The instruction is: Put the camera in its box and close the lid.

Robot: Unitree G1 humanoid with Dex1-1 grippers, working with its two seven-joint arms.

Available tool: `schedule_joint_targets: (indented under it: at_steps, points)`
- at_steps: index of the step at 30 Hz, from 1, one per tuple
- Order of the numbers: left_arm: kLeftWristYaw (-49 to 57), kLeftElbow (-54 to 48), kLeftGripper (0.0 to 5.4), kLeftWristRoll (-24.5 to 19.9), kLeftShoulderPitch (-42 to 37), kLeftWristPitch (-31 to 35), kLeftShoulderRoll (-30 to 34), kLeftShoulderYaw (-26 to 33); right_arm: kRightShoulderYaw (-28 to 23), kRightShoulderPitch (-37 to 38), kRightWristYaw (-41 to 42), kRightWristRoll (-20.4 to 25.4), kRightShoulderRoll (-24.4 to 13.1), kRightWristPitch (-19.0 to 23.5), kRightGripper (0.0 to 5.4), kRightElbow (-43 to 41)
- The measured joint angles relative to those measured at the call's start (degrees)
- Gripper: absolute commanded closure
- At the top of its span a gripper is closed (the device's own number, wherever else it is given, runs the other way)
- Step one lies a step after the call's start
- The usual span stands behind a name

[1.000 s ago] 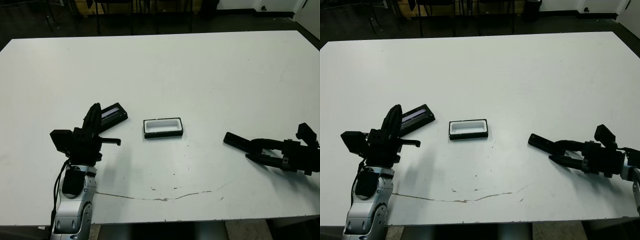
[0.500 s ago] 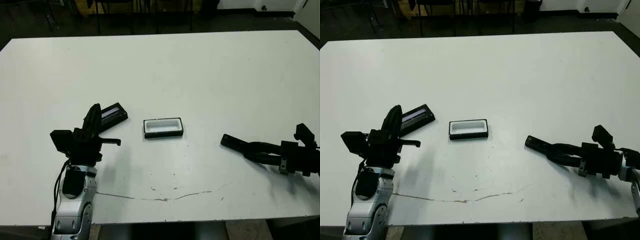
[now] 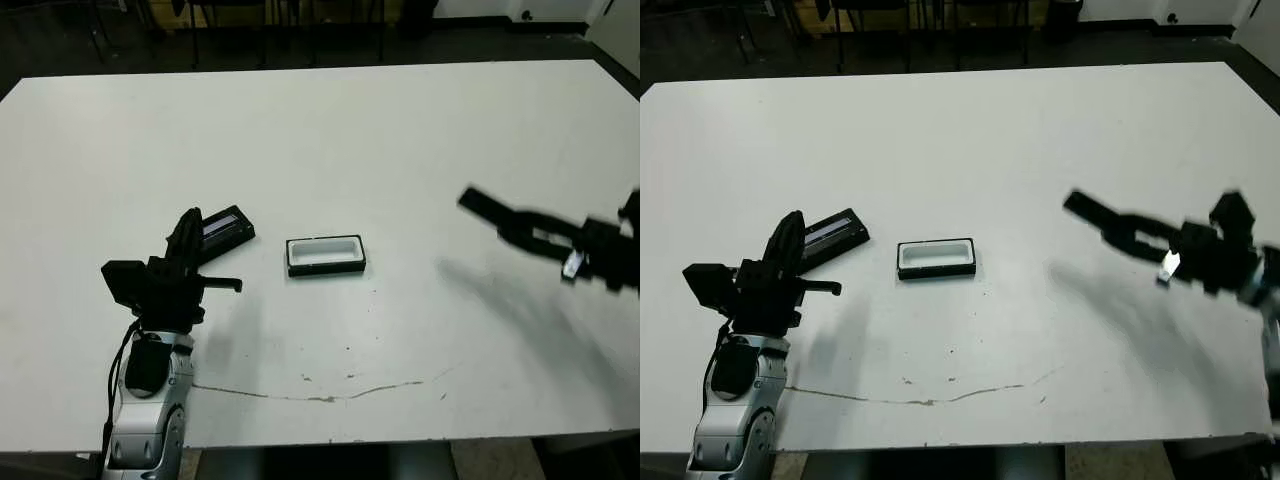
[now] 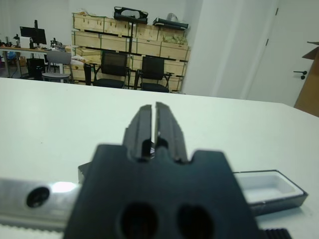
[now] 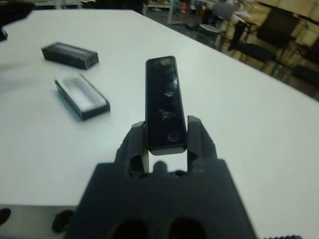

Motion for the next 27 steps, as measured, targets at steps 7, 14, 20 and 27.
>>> schedule_joint_targets:
  at_steps: [7,14,20,27]
  points:
    - [0.0,-0.1,5.40,0.0,0.3,-0.1,-0.1,0.1,8.2,-10.2,2.1,-1.5,4.5,9.2,4.83,-2.0]
    - [0.1,-0.1,5.40,-0.2,0.3,-0.1,-0.1,0.2,16.6,-17.7,5.5,-5.1,6.6,14.5,4.83,-5.0]
    - [0.2,-0.1,5.40,0.0,0.2,-0.1,-0.2,0.2,22.8,-23.2,12.9,-10.0,11.2,8.8,4.83,6.4]
    - [0.1,-0.1,5.40,-0.7,0.1,0.1,-0.4,0.2,27.8,-27.6,15.6,-17.0,15.1,4.0,4.83,14.6]
